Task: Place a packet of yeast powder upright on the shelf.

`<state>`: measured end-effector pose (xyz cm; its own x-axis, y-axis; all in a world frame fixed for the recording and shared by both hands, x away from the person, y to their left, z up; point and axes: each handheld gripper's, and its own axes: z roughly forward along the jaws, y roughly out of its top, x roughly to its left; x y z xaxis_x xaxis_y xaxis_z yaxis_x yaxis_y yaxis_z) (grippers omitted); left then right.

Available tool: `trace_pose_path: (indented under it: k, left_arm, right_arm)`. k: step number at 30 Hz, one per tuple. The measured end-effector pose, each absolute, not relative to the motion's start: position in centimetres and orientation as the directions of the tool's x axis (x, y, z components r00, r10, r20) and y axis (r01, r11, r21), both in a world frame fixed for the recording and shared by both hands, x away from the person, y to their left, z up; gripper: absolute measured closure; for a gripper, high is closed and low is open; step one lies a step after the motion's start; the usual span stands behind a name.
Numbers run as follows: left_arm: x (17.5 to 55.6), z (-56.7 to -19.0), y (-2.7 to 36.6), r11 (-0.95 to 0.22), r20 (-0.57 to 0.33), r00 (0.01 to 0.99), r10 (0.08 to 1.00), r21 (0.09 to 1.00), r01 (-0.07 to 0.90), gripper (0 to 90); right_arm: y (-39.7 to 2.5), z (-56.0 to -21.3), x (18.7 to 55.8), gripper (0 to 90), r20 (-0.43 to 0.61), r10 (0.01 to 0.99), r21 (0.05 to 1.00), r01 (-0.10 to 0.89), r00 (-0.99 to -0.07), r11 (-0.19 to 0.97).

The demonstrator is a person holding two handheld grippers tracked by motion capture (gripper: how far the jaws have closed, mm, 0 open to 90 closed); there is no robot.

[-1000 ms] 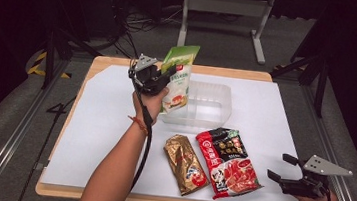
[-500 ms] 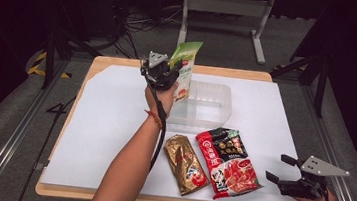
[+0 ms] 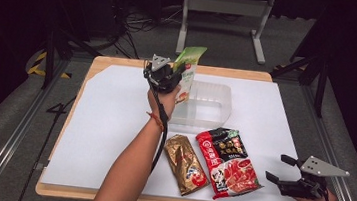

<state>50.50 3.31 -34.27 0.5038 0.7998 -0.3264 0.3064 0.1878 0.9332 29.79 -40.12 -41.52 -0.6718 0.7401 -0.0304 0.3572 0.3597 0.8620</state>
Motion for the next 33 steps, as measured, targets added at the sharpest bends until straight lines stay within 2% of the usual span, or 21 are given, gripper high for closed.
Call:
trace_pose_path:
  k: [8, 16, 29, 33]
  left_arm:
    - [49.8, -35.6, 4.2, 0.149, -0.315, 0.56, 0.766, 0.935, 0.321, 86.9]
    - [49.0, -35.9, 5.8, 0.063, -0.246, 0.616, 0.749, 0.95, 0.304, 85.5]
    - [48.2, -36.6, 6.9, -0.001, -0.192, 0.617, 0.763, 0.955, 0.297, 83.4]
    - [48.0, -36.6, 6.9, -0.055, -0.138, 0.63, 0.764, 0.959, 0.278, 81.3]
  right_arm:
    - [-40.0, -41.5, 29.8, 15.9, -0.034, 0.738, 0.86, 0.356, -0.674, 0.365]
    - [-40.0, -41.6, 29.8, 15.9, -0.034, 0.741, 0.858, 0.36, -0.671, 0.366]
    - [-39.9, -41.6, 29.8, 15.9, -0.033, 0.738, 0.859, 0.358, -0.674, 0.366]
    - [-39.9, -41.6, 29.8, 15.6, -0.037, 0.738, 0.859, 0.356, -0.674, 0.368]
